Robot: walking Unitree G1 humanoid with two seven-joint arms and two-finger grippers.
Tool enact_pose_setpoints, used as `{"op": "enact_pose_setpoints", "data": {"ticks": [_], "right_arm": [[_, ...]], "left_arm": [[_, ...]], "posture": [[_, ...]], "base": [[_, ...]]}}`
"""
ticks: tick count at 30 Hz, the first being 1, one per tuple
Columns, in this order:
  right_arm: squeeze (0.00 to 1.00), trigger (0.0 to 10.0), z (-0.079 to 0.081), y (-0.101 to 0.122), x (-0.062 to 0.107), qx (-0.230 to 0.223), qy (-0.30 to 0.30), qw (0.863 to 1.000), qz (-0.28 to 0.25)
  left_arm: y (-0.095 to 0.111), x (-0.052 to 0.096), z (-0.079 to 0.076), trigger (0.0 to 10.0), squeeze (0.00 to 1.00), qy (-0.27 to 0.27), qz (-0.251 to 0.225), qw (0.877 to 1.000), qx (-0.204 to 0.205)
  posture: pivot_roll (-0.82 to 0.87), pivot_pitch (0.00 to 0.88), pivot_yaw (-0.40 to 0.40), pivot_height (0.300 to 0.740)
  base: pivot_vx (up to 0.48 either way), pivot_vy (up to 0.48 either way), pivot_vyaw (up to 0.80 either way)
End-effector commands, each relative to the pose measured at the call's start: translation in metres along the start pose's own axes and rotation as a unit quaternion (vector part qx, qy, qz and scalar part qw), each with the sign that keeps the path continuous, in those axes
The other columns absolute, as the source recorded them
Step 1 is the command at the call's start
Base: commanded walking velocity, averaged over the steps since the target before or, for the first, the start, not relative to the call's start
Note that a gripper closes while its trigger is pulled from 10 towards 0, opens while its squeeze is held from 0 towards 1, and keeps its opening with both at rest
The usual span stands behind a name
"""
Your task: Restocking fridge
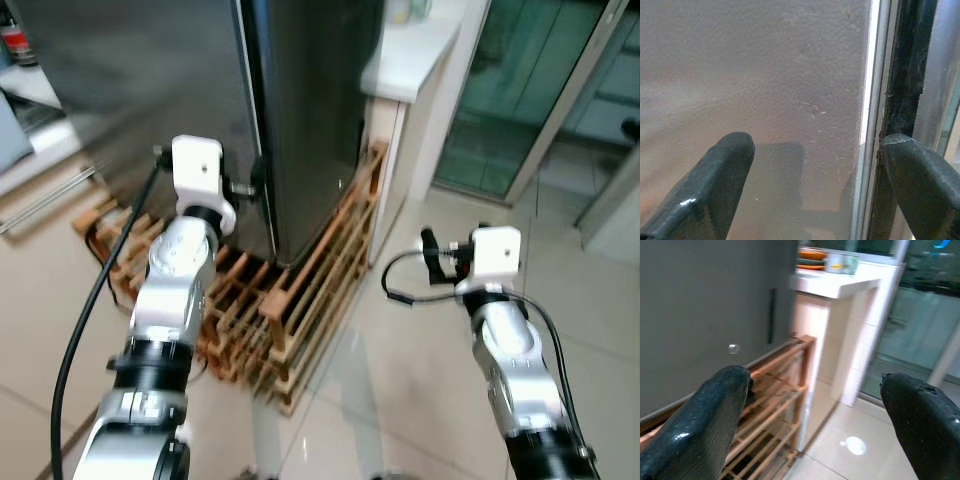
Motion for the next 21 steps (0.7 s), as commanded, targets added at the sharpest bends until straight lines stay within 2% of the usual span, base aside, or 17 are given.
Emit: {"op": "enact_pose_setpoints", "data": {"ticks": [1, 6, 11, 18, 21], "right_arm": [[0.00, 10.0, 0.002, 0.005, -0.004, 0.000, 0.005, 1.000, -0.011], [0.00, 10.0, 0.002, 0.004, -0.004, -0.001, 0.006, 1.000, -0.010], [0.00, 10.0, 0.003, 0.001, -0.002, -0.001, 0.008, 1.000, -0.006], [0.00, 10.0, 0.001, 0.000, -0.003, -0.002, 0.006, 1.000, -0.004], [0.00, 10.0, 0.001, 0.000, -0.003, -0.001, 0.006, 1.000, -0.004]], "left_arm": [[0.008, -0.003, 0.001, 10.0, 0.00, -0.007, -0.008, 1.000, 0.005], [0.013, 0.000, -0.020, 10.0, 0.00, -0.091, -0.004, 0.995, 0.029], [0.008, 0.013, -0.030, 10.0, 0.00, -0.172, 0.015, 0.985, 0.017], [0.011, 0.014, -0.033, 10.0, 0.00, -0.178, 0.017, 0.984, 0.023], [0.011, 0.014, -0.041, 10.0, 0.00, -0.186, 0.021, 0.982, 0.025]], "posture": [[-0.09, 0.000, 0.029, 0.740], [-0.09, 0.000, 0.027, 0.740], [-0.09, 0.000, 0.025, 0.740], [-0.09, 0.000, 0.024, 0.740], [-0.09, 0.000, 0.025, 0.740]], "base": [[0.000, 0.000, 0.00], [0.000, 0.000, 0.00], [0.000, 0.000, 0.00], [0.000, 0.000, 0.00], [0.000, 0.000, 0.00]]}}
Point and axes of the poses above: a point about 5 cm out from each wrist's last joint towards the gripper, its own x axis pointing back from the gripper into the wrist, its own y axis along the axis of the wrist's last joint, z = x × y, the point moved 3 cm from there along -x, pointing out of the wrist towards the gripper, and after that the axes turned 10 degrees about -x, right-handed, at the moved point
